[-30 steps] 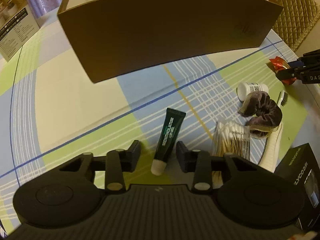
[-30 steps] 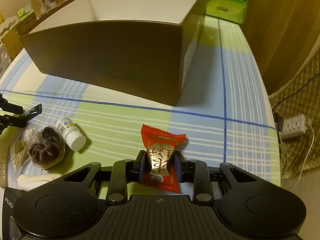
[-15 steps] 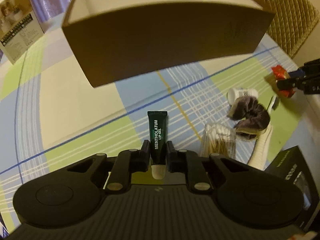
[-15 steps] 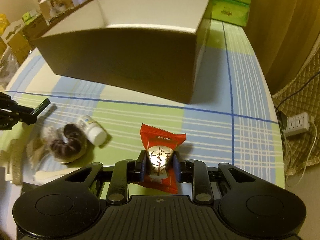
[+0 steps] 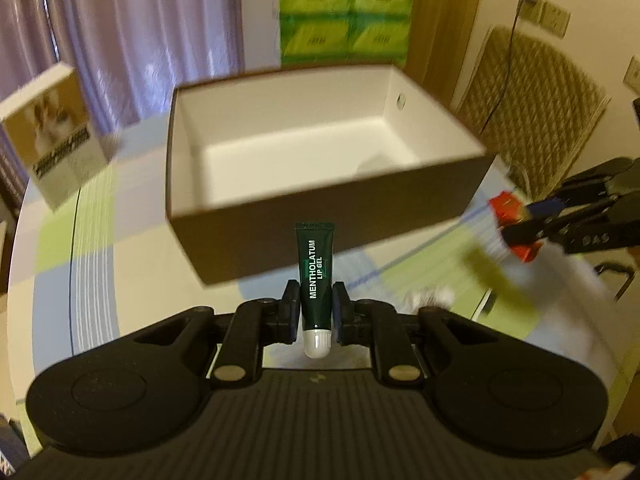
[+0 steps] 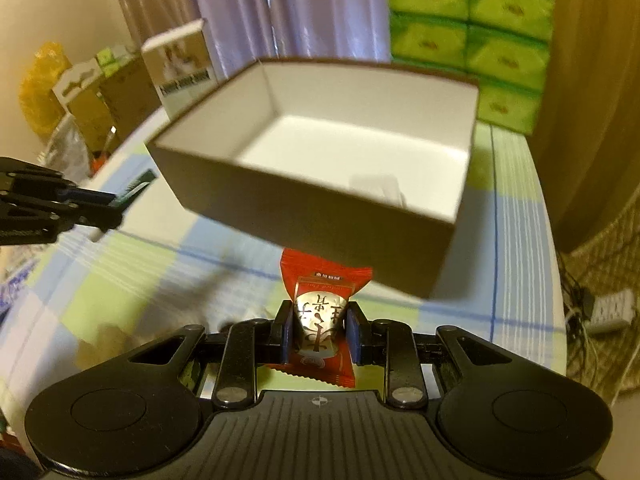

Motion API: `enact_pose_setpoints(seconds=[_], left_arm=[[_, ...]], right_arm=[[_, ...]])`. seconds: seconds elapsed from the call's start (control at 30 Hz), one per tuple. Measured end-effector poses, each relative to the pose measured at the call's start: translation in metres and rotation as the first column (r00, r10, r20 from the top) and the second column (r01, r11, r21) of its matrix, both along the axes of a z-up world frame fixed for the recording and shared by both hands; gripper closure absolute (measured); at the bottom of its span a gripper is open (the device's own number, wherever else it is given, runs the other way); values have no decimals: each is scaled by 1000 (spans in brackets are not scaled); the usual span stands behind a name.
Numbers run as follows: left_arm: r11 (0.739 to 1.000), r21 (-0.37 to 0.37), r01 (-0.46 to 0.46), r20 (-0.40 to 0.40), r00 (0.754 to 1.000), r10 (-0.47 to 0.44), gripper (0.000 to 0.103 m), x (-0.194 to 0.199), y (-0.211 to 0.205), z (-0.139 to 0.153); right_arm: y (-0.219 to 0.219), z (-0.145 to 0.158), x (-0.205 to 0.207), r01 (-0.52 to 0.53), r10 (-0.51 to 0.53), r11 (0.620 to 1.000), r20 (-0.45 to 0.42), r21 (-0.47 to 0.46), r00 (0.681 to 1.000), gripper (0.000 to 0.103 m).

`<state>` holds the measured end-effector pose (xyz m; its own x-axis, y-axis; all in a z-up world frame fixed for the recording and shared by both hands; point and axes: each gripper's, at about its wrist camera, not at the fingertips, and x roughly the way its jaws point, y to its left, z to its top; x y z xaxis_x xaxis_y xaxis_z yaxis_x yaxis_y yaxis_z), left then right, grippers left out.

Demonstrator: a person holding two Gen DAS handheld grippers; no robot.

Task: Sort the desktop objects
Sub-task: 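Carry the lip gel with the left tool while the right tool carries the candy into the box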

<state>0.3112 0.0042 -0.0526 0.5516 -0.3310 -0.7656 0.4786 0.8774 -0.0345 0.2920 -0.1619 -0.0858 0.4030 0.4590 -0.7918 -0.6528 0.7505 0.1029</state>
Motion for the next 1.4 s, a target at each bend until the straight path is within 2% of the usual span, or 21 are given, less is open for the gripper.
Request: enact_pose_setpoints(seconds=[0.37, 0.57, 0.7, 1.07, 1.4], left_arm=[[996, -56, 63, 52, 997, -60, 90, 58, -30, 32], [996, -59, 64, 41, 997, -61, 90, 100, -40, 32], [997, -61, 44, 14, 999, -43, 90, 128, -41, 24], [999, 5, -37, -59, 998, 37, 90, 202, -39, -19], [995, 68, -70, -137, 987, 79, 90, 243, -44, -62]], right_arm=[[41, 45, 43, -24, 19, 997, 58, 76, 998, 79], [71, 44, 81, -3, 0, 998, 59, 57, 998, 79], [91, 34, 102, 7, -9, 999, 52, 34, 999, 79], [135, -12, 158, 52, -52, 998, -12, -21, 999, 79], [154, -46, 193, 62, -68, 995, -68, -75, 995, 79]])
